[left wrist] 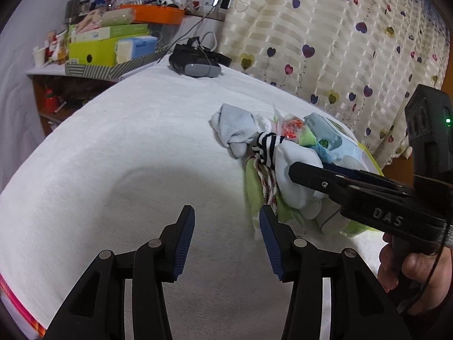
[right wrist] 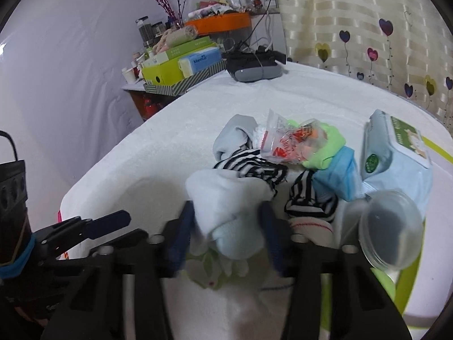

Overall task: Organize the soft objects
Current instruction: 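Reach the right tool into the pile and grasp the white sock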

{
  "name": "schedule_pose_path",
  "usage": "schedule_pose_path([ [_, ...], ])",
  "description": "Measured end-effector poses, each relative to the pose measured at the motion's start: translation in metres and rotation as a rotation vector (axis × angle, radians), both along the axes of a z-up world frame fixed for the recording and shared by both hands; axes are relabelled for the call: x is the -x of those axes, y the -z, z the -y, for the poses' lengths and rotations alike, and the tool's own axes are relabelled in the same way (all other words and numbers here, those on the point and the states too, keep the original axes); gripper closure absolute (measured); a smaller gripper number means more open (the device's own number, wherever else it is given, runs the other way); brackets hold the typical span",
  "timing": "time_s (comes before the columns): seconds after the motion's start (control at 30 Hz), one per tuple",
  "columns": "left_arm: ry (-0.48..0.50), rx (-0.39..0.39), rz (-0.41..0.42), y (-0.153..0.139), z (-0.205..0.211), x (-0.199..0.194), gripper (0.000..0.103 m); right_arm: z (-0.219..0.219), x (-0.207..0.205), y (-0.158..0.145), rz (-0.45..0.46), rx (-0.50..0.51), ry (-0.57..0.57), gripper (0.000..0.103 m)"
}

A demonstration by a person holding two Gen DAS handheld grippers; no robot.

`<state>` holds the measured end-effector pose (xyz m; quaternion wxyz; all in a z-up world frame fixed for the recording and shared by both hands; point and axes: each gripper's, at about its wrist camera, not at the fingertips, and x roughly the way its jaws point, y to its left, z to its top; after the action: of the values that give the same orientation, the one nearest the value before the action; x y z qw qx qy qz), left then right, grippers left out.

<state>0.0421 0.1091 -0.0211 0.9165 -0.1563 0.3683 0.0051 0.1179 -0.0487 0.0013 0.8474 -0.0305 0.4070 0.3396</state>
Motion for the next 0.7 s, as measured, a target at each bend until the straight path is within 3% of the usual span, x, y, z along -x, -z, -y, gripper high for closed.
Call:
schedule_pose_path([
  [0.03, 0.001, 0.002, 0.001, 0.000, -0.001, -0.001, 0.056, 0.001, 0.000, 0.000, 0.000, -0.004, 0.002, 0.068],
  [0.13, 0.014, 0.014, 0.006, 0.002, 0.001, -0.004, 0.055, 0.006, 0.003, -0.005, 0.028, -0.014, 0.008, 0.071],
  [0.37, 0.060, 0.051, 0.011, 0.005, 0.014, -0.017, 0.048, 0.030, 0.009, -0.022, 0.066, -0.050, 0.056, 0.072],
  [0.7, 0.137, 0.041, -0.062, 0.020, 0.049, -0.047, 0.047, 0.052, 0.012, -0.033, 0.082, -0.075, 0.088, 0.072],
])
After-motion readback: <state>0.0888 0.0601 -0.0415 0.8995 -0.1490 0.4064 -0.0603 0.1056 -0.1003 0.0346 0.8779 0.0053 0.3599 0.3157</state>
